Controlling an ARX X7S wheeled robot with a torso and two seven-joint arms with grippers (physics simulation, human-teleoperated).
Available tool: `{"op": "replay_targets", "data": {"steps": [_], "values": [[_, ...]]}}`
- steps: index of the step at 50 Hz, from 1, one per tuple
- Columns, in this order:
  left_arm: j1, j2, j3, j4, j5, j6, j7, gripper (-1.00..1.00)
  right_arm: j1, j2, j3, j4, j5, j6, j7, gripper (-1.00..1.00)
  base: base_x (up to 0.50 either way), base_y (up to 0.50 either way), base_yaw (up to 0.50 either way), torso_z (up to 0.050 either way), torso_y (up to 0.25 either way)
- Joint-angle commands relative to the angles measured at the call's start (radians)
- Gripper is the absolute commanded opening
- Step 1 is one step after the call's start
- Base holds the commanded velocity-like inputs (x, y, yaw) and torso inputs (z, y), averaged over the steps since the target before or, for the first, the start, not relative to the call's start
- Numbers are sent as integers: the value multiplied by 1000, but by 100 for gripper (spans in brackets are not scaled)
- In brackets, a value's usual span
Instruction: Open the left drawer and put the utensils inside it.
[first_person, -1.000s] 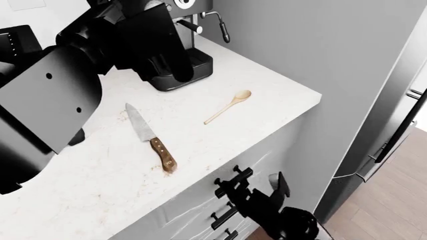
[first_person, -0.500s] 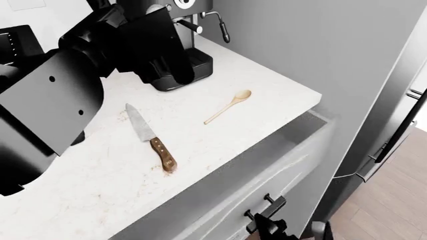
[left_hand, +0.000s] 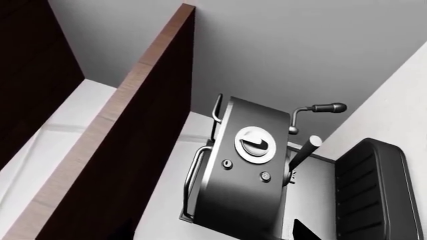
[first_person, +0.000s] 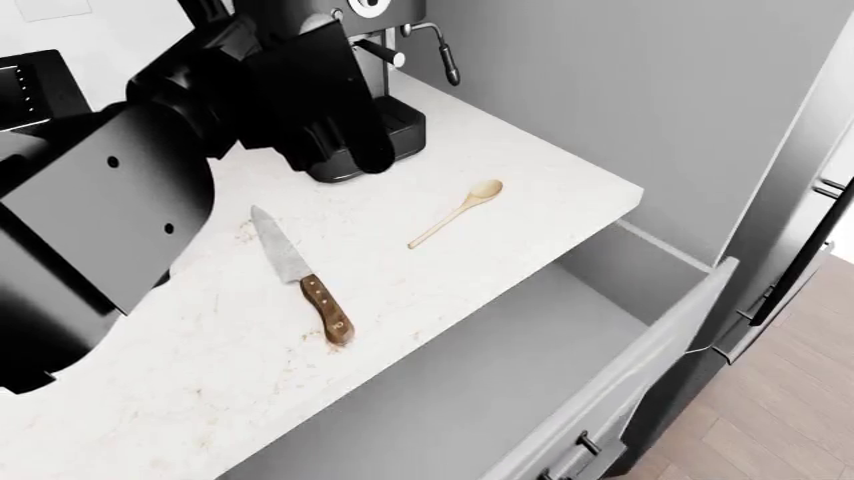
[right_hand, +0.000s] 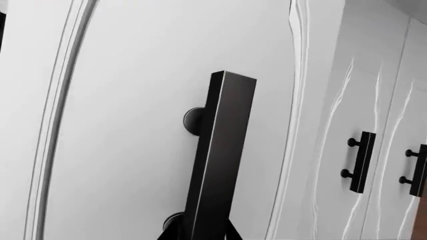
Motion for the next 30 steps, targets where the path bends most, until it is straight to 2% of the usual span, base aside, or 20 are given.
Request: {"op": "replay_targets", "data": {"steps": [1, 18, 19, 23, 30], "values": [[6, 3, 3, -4, 2, 4, 1, 100, -39, 26, 74, -2, -67, -53, 39, -100, -2, -2, -4, 0, 0], [10, 5, 3, -8, 5, 5, 1, 100, -67, 25, 114, -21, -4, -116, 39, -100, -1, -3, -4, 0, 0], [10, 5, 3, -8, 5, 5, 2, 100, -76, 10, 143, -48, 9, -155, 20, 100, -2, -3, -4, 0, 0], [8, 5, -1, -12, 3, 5, 4, 100, -117, -34, 269, -127, 135, -273, 26, 100, 0, 0, 0, 0, 0], [5, 4, -2, -13, 4, 5, 7, 100, -180, -33, 303, -203, 268, -383, 69, 100, 0, 0, 0, 0, 0]]}}
